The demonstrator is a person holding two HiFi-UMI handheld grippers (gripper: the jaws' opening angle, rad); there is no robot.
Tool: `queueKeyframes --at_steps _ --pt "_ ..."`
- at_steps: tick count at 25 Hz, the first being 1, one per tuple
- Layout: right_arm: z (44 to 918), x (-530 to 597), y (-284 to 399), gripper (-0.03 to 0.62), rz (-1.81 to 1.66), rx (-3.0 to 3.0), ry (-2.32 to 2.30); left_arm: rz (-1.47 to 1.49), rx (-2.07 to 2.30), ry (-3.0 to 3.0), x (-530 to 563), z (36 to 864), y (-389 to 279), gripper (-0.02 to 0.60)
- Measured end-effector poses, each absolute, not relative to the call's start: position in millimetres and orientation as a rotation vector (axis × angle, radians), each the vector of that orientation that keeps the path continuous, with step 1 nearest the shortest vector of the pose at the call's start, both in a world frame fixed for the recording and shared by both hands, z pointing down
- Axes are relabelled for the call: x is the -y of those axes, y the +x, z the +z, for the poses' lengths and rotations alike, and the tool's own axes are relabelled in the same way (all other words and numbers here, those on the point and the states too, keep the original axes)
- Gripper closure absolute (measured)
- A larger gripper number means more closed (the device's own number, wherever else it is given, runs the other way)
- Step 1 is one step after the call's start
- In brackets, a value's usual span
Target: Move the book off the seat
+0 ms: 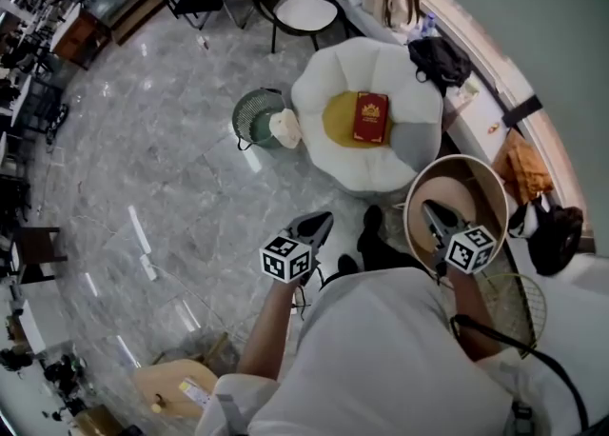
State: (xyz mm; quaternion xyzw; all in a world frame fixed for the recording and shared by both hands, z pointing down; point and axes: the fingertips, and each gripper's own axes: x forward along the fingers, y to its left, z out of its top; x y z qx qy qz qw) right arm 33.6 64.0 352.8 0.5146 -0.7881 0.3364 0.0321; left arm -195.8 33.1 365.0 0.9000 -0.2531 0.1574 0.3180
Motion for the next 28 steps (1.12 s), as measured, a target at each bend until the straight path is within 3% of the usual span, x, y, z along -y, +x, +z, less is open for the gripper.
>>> queueKeyframes --at_steps 15,28 --pt "401 51 96 0.543 1.156 2.441 1.443 0.476 0.667 2.35 72 392 -106 0.58" --pt "471 102 97 0.542 1.346 2.347 1.439 0.531 0.616 2.323 146 449 -86 0.58"
